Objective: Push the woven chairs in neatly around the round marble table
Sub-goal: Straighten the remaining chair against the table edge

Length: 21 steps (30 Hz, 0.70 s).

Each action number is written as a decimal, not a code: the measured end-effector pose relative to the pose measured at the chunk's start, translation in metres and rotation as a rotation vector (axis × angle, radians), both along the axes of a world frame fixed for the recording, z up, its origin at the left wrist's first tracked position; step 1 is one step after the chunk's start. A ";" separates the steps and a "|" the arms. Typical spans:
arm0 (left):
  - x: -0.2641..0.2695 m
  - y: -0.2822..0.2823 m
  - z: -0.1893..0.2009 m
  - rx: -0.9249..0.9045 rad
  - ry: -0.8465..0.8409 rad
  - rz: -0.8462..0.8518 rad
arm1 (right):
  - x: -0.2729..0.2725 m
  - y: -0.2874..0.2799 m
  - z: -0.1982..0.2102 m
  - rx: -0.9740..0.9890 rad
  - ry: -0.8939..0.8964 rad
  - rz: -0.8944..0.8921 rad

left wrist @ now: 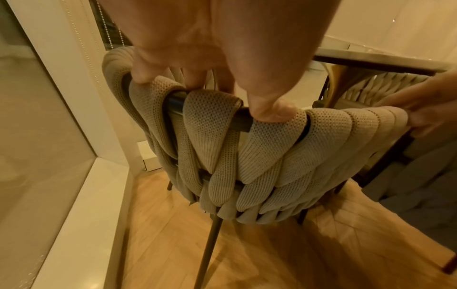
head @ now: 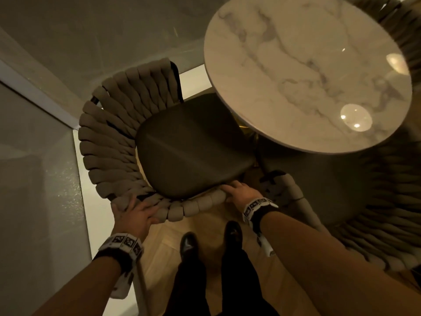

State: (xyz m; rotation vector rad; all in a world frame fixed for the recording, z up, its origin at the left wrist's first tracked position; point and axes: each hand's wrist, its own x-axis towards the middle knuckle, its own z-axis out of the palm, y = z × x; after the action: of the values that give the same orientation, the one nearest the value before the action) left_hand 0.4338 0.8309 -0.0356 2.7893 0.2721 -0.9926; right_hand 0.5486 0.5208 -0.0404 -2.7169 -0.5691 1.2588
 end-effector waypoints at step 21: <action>0.077 -0.045 0.005 0.011 -0.083 -0.073 | 0.017 -0.126 0.017 -0.007 -0.323 -0.406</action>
State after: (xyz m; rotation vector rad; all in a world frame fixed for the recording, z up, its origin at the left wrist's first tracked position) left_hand 0.5106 0.7859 -0.0310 2.8607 0.1672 -0.8901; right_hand 0.5658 0.3946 -0.0236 -2.8579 -0.0230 0.7347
